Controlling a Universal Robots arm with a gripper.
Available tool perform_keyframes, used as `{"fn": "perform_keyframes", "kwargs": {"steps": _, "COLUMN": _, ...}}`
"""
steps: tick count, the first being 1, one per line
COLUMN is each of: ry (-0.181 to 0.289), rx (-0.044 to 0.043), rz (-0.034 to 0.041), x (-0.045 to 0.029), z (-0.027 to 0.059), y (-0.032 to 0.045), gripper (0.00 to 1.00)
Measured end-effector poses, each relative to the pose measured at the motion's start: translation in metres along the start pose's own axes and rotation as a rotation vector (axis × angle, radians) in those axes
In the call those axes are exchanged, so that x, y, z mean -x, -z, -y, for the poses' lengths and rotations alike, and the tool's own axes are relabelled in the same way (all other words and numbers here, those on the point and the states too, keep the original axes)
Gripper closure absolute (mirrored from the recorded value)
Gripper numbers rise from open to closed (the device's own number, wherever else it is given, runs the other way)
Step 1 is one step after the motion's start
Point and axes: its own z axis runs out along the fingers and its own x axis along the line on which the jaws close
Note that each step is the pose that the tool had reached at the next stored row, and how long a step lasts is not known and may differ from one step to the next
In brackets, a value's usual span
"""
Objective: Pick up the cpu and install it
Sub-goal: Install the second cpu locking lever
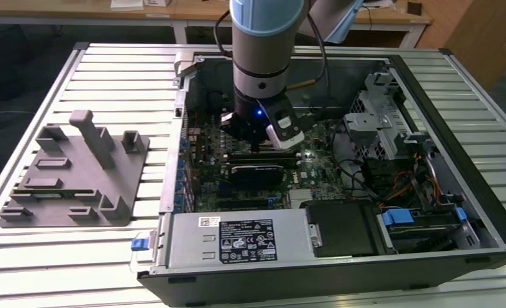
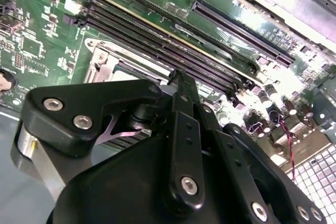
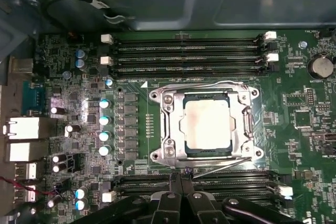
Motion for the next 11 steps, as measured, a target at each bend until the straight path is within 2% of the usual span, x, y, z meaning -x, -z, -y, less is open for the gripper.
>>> {"fn": "perform_keyframes", "kwargs": {"steps": 3, "ry": 0.000, "rx": 0.0115, "rz": -0.0005, "x": -0.0028, "z": 0.0021, "y": -0.0017, "gripper": 0.89}}
{"fn": "perform_keyframes", "kwargs": {"steps": 8, "ry": -0.001, "rx": 0.0245, "rz": -0.0012, "x": -0.0072, "z": 0.0039, "y": -0.0058, "gripper": 0.89}}
{"fn": "perform_keyframes", "kwargs": {"steps": 11, "ry": -0.001, "rx": 0.0378, "rz": -0.0016, "x": -0.0105, "z": 0.0042, "y": -0.0076, "gripper": 0.89}}
